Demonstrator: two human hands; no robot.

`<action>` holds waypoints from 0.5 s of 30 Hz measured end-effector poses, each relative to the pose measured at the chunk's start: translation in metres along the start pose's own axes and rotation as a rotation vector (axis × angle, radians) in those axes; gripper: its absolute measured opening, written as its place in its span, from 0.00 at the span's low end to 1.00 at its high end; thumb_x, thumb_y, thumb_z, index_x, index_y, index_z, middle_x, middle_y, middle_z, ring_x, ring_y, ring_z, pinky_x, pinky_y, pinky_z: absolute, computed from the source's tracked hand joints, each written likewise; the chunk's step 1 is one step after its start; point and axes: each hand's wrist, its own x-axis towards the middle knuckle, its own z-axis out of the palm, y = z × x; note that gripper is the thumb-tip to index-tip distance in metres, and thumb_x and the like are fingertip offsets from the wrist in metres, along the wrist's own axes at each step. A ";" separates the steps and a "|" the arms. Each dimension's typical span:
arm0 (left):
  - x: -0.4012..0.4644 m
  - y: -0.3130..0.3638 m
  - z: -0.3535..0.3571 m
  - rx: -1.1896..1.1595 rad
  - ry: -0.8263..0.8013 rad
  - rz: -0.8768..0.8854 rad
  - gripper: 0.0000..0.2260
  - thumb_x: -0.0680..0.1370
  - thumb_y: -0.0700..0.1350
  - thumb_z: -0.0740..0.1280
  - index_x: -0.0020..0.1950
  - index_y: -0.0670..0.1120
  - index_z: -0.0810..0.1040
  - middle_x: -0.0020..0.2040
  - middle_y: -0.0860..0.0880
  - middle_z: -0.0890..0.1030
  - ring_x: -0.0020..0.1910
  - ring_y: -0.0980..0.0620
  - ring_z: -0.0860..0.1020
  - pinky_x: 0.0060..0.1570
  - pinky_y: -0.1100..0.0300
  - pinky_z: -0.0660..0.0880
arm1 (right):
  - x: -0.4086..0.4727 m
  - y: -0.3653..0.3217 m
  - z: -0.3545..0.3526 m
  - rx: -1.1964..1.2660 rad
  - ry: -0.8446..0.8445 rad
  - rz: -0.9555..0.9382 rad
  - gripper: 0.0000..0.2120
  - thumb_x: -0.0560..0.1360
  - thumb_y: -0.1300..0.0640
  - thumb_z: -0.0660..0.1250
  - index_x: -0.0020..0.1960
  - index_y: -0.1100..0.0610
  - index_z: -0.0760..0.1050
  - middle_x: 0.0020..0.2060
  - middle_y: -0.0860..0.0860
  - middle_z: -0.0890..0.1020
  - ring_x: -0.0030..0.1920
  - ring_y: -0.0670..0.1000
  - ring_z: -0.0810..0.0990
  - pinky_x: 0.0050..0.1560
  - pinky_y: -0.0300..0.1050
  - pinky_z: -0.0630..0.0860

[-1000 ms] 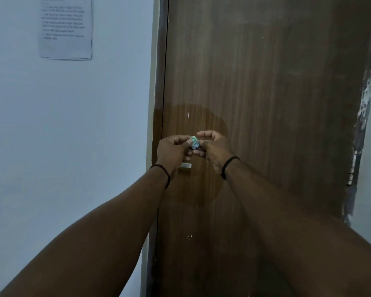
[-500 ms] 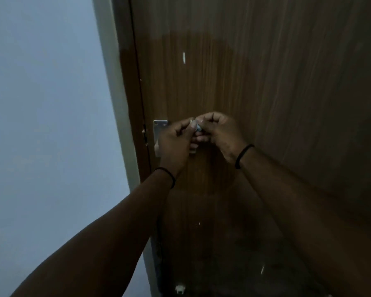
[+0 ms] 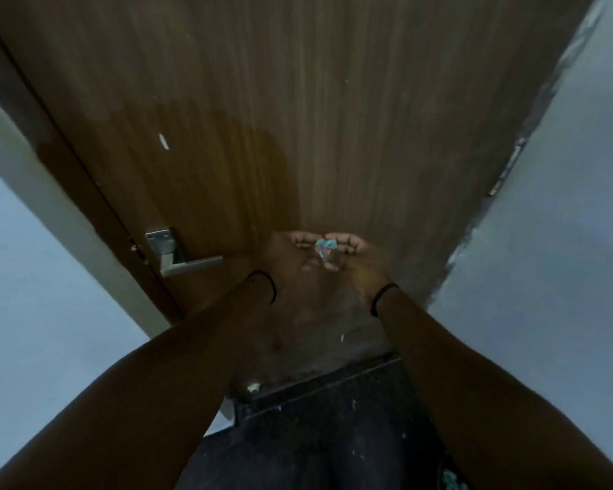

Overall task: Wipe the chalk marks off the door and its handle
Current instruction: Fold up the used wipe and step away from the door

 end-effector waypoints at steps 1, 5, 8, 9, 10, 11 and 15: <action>0.000 -0.003 0.015 0.008 -0.036 -0.029 0.07 0.76 0.32 0.70 0.52 0.38 0.81 0.38 0.47 0.82 0.27 0.61 0.80 0.28 0.66 0.75 | -0.008 0.007 -0.014 0.007 0.047 0.000 0.08 0.74 0.69 0.69 0.50 0.59 0.78 0.43 0.56 0.83 0.40 0.47 0.82 0.39 0.37 0.80; 0.002 -0.019 0.077 0.061 -0.184 -0.084 0.03 0.75 0.35 0.71 0.47 0.42 0.82 0.38 0.46 0.82 0.29 0.58 0.80 0.33 0.63 0.76 | -0.042 0.032 -0.069 -0.050 0.248 -0.002 0.06 0.73 0.69 0.71 0.44 0.59 0.80 0.39 0.55 0.83 0.38 0.47 0.80 0.43 0.41 0.79; -0.001 -0.038 0.132 0.134 -0.344 -0.126 0.08 0.75 0.33 0.70 0.54 0.36 0.81 0.40 0.43 0.83 0.31 0.57 0.81 0.34 0.65 0.77 | -0.072 0.052 -0.117 -0.128 0.410 0.021 0.09 0.71 0.74 0.71 0.43 0.62 0.80 0.36 0.53 0.84 0.38 0.48 0.81 0.45 0.45 0.80; -0.004 -0.045 0.151 0.165 -0.394 -0.142 0.08 0.75 0.32 0.70 0.54 0.37 0.81 0.41 0.42 0.83 0.32 0.56 0.81 0.34 0.64 0.77 | -0.083 0.060 -0.133 -0.148 0.464 0.042 0.09 0.70 0.75 0.71 0.44 0.63 0.81 0.37 0.56 0.84 0.39 0.51 0.82 0.46 0.48 0.80; -0.007 -0.051 0.167 0.200 -0.436 -0.147 0.08 0.75 0.33 0.70 0.53 0.37 0.82 0.42 0.42 0.83 0.33 0.55 0.81 0.34 0.64 0.77 | -0.093 0.067 -0.147 -0.177 0.512 0.069 0.08 0.70 0.74 0.71 0.45 0.63 0.81 0.39 0.59 0.85 0.40 0.54 0.82 0.47 0.51 0.81; -0.009 -0.059 0.188 0.235 -0.478 -0.145 0.08 0.75 0.34 0.71 0.53 0.37 0.82 0.41 0.42 0.83 0.32 0.55 0.80 0.34 0.64 0.77 | -0.104 0.075 -0.164 -0.214 0.569 0.093 0.08 0.69 0.72 0.73 0.46 0.63 0.81 0.41 0.61 0.85 0.42 0.57 0.83 0.48 0.53 0.81; -0.021 -0.092 0.262 0.338 -0.598 -0.098 0.09 0.75 0.35 0.72 0.54 0.36 0.83 0.39 0.41 0.83 0.32 0.53 0.80 0.31 0.66 0.76 | -0.143 0.105 -0.220 -0.430 0.746 0.174 0.06 0.67 0.63 0.77 0.41 0.55 0.83 0.38 0.51 0.86 0.43 0.53 0.84 0.48 0.52 0.82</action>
